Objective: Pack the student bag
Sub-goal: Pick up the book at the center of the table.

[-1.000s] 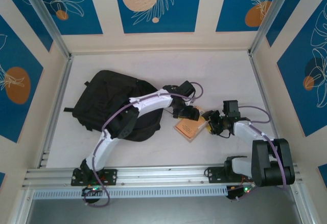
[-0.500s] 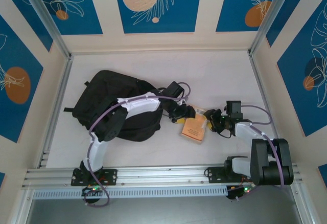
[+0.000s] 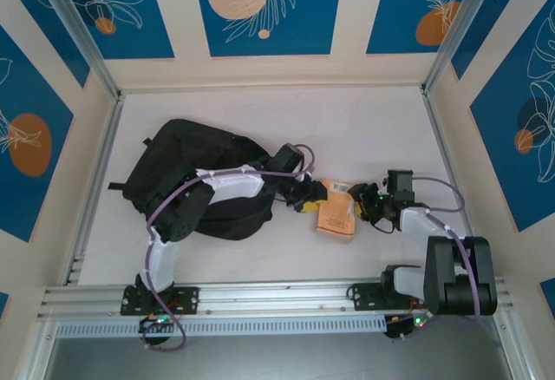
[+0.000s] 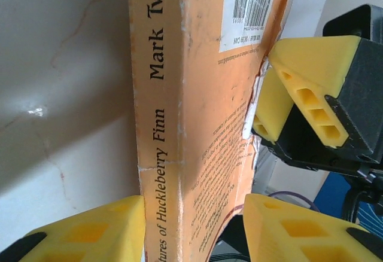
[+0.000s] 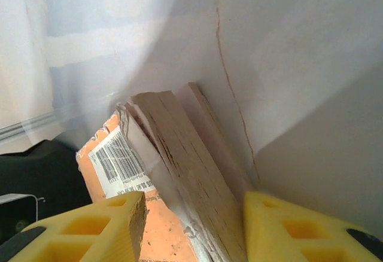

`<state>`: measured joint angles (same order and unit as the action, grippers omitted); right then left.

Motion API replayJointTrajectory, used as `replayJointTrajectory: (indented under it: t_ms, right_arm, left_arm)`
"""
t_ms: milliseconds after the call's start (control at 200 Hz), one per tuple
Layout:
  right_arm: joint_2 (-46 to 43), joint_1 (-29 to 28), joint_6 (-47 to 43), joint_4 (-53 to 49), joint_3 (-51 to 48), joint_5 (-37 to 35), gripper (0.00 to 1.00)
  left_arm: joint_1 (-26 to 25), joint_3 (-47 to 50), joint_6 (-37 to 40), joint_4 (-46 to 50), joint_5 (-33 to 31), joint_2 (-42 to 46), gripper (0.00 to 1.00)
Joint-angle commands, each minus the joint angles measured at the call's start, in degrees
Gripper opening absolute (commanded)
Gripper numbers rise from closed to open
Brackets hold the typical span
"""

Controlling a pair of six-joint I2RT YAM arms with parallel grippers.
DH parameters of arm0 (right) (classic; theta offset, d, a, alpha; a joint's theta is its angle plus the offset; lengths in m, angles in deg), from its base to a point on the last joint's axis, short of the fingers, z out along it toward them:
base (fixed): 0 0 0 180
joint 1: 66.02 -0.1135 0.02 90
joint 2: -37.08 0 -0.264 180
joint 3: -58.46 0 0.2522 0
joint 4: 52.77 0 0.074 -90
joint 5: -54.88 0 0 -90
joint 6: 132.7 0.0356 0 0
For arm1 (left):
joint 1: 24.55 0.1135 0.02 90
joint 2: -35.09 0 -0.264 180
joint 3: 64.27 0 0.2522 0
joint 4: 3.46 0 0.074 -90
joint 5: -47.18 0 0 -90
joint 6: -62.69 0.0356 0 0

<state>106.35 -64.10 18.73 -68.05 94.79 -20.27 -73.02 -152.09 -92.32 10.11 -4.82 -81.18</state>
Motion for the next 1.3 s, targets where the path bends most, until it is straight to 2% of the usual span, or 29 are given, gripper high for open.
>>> replayJointTrajectory:
  t_ms: [0,115,275,670,800,890,990,1100,1140,1195,1250,1295]
  right_arm:
    - [-1.5,-1.0,-0.2,-0.1,-0.4,8.9,0.46]
    - [-2.2,-0.9,-0.5,-0.9,-0.3,8.7,0.46]
    - [-2.9,-0.9,-1.0,-1.8,-0.8,8.4,0.45]
    - [-3.2,-0.9,-0.1,-0.7,-1.7,9.2,0.44]
    - [-3.4,-0.9,0.2,-0.4,-1.7,9.3,0.44]
    - [-3.6,-0.9,0.0,-0.6,-1.9,9.0,0.44]
    - [-3.7,-0.9,-0.5,-0.6,-2.1,8.7,0.44]
    - [-3.9,-0.9,-1.6,-0.8,-2.0,8.6,0.44]
    - [-4.1,-0.9,-2.1,-1.2,-1.7,8.5,0.43]
    - [-4.7,-1.0,-2.6,-1.4,-1.5,8.8,0.44]
    - [-6.4,-1.1,-2.9,-1.7,-1.2,9.4,0.44]
    - [-8.5,-1.3,-3.5,-3.5,-0.5,9.0,0.45]
  left_arm:
    - [-0.5,-0.2,-2.2,-12.0,3.2,3.2,0.44]
    - [-0.5,1.1,-3.6,-14.8,3.1,4.2,0.43]
    - [-0.5,1.2,-2.6,-13.7,2.2,5.2,0.43]
    - [-2.0,3.4,-10.1,-24.6,2.8,-2.1,0.55]
    - [-2.6,2.4,-9.3,-22.0,2.1,-2.7,0.59]
    - [-2.6,1.6,-6.1,-16.0,1.1,-1.8,0.58]
    - [-2.5,-0.5,0.9,-5.9,-1.0,-0.2,0.5]
    - [-1.9,-1.8,6.3,1.2,-3.4,1.6,0.4]
    - [-1.8,-2.0,7.3,2.5,-3.8,1.9,0.32]
    - [-1.7,-2.1,7.9,2.6,-3.3,2.1,0.15]
    - [-1.7,-2.1,8.2,2.4,-2.8,2.4,0.02]
    - [-1.7,-1.9,8.5,2.3,-3.0,3.3,0.0]
